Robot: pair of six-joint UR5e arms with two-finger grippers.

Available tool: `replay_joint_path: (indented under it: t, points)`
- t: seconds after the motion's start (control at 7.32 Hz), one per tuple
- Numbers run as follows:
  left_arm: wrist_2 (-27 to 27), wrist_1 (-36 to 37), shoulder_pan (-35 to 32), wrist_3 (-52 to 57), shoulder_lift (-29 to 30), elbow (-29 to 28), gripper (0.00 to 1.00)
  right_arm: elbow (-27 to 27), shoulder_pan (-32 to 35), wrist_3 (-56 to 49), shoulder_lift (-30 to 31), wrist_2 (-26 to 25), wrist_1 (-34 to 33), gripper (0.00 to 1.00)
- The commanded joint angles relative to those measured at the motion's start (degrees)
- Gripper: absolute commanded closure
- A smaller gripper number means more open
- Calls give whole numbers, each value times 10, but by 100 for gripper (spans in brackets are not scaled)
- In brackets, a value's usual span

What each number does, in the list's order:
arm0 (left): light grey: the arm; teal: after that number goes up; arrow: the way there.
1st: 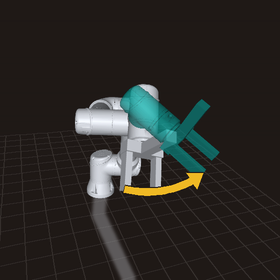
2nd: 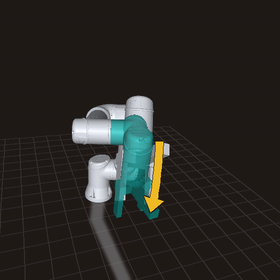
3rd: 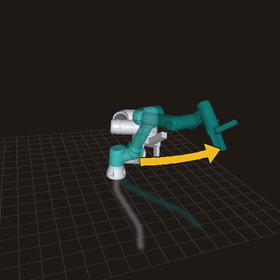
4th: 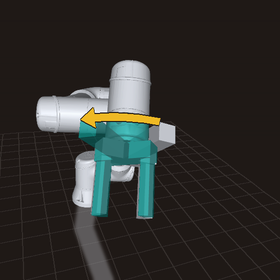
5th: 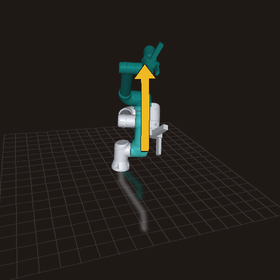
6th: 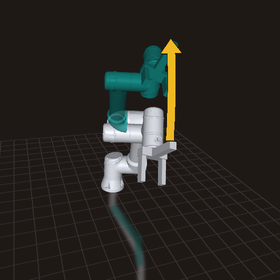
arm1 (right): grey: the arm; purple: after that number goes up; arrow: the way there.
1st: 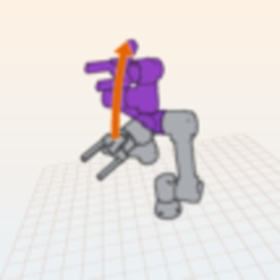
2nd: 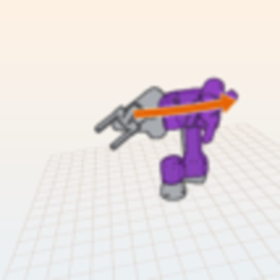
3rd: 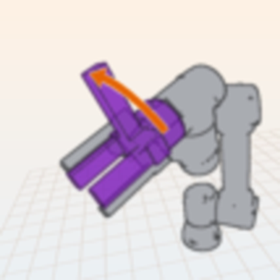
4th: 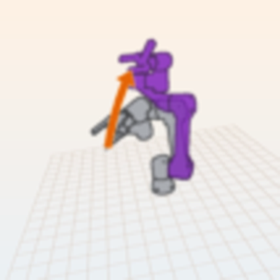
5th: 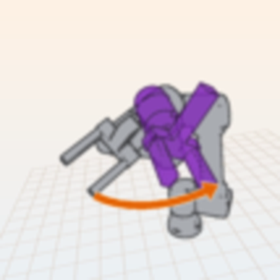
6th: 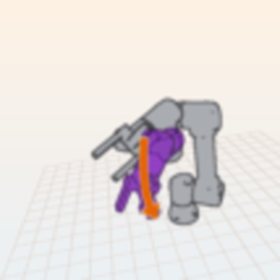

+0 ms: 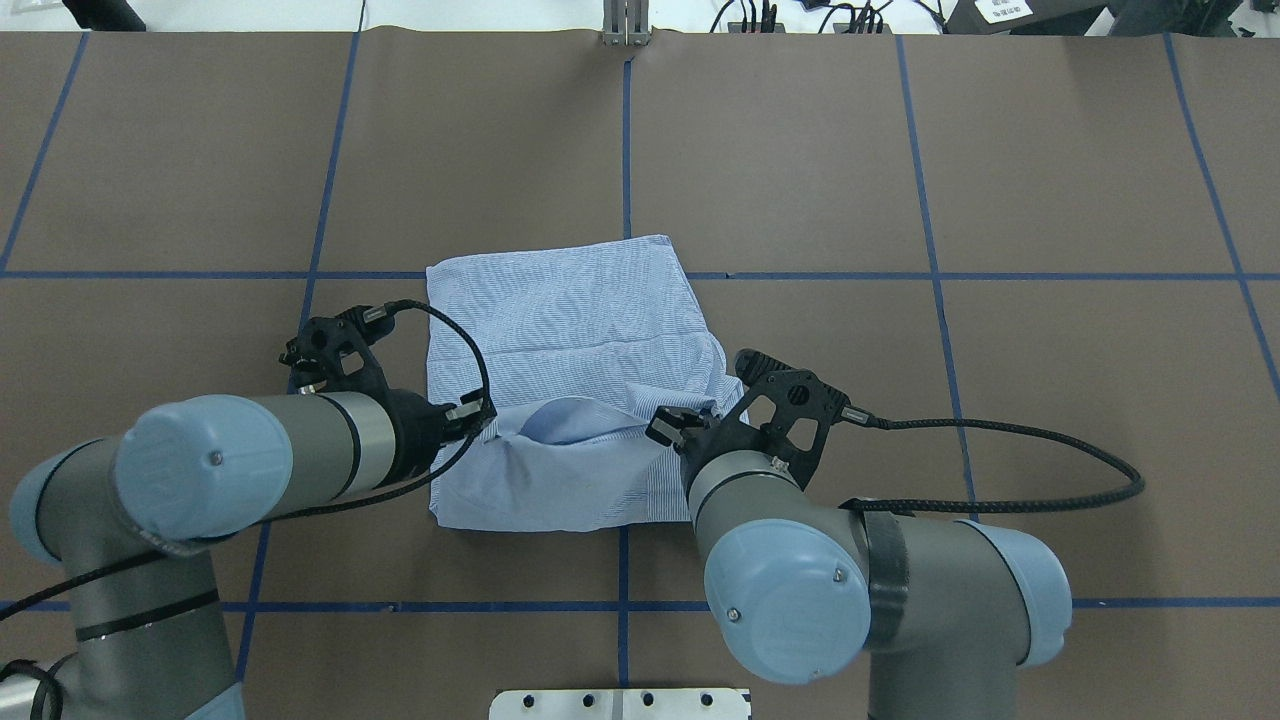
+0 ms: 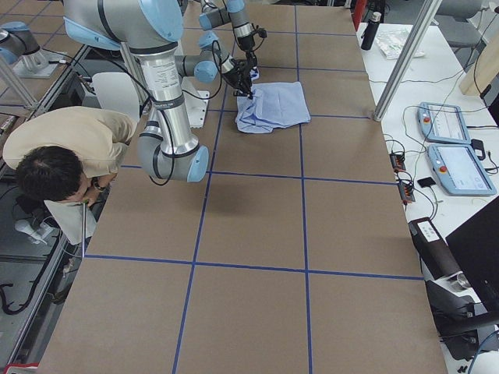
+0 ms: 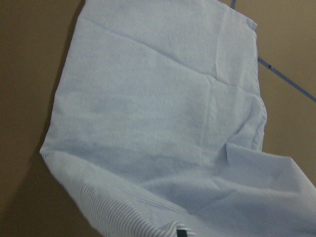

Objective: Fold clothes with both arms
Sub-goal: 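Lift the near edge with both grippers and fold it away from the robot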

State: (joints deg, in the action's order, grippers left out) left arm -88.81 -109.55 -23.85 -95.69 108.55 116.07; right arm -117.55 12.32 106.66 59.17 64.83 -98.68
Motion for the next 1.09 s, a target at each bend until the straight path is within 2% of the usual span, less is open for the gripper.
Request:
replay_joint_path:
  t: [0.0,0.41,0.55,0.82,0.96]
  points:
    - [-3,4,-65,59,10,-15,100,17,40,-27,-26,9,1,100]
    - [-4,4,-70,62,23,-9,100,15,48,-30,-48,17,-3,100]
    - [-4,4,-70,61,23,-9,100,37,60,-36,-62,17,-1,100]
    - [-3,4,-70,61,25,-15,100,128,86,-43,-114,18,0,100]
    - [-1,3,-69,62,25,-33,100,156,101,-64,-126,19,2,100]
